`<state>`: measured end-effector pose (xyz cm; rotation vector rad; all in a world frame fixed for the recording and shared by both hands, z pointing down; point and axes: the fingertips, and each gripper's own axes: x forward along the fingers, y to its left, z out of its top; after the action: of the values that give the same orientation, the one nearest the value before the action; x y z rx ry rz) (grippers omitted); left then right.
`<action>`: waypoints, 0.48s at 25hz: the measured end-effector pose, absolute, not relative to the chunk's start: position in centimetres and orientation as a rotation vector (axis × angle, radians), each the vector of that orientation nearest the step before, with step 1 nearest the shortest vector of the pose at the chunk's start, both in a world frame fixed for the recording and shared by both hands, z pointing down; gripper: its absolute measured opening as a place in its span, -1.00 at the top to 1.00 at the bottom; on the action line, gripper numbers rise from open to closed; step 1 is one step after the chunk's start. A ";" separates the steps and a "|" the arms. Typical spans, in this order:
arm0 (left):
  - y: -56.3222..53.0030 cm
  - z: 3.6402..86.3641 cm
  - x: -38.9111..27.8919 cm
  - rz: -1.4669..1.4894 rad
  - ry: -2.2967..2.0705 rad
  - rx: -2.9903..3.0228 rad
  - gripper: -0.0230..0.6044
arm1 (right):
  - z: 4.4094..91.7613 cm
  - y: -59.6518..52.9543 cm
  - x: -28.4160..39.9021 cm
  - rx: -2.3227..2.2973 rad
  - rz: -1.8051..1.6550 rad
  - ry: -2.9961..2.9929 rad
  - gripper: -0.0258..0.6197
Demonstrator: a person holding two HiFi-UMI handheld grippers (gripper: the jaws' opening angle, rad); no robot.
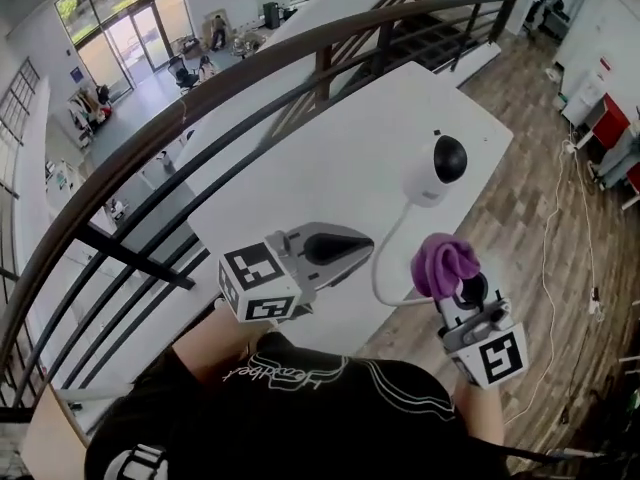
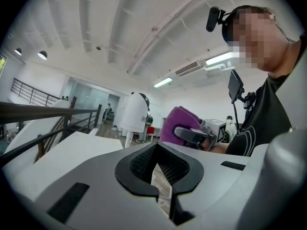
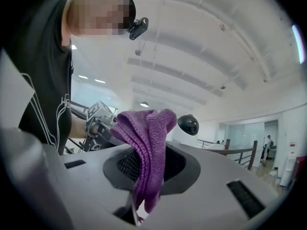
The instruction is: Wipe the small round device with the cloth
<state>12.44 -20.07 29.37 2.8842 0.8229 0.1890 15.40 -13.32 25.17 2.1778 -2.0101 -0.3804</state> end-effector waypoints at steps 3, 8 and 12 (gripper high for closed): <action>-21.6 30.4 13.3 0.192 0.961 2.833 0.90 | 26.1 -14.9 15.9 2.275 -0.363 -1.860 0.74; -27.6 28.2 14.1 0.233 1.205 2.742 0.90 | 24.1 -20.8 15.6 2.453 -0.306 -1.623 0.74; -28.9 28.8 14.7 0.253 1.319 2.683 0.90 | 25.3 -21.9 15.2 2.499 -0.257 -1.417 0.74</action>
<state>14.65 -28.91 28.80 2.6831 1.3190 0.2528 15.24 -21.91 25.31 2.4994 -1.4171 -0.2574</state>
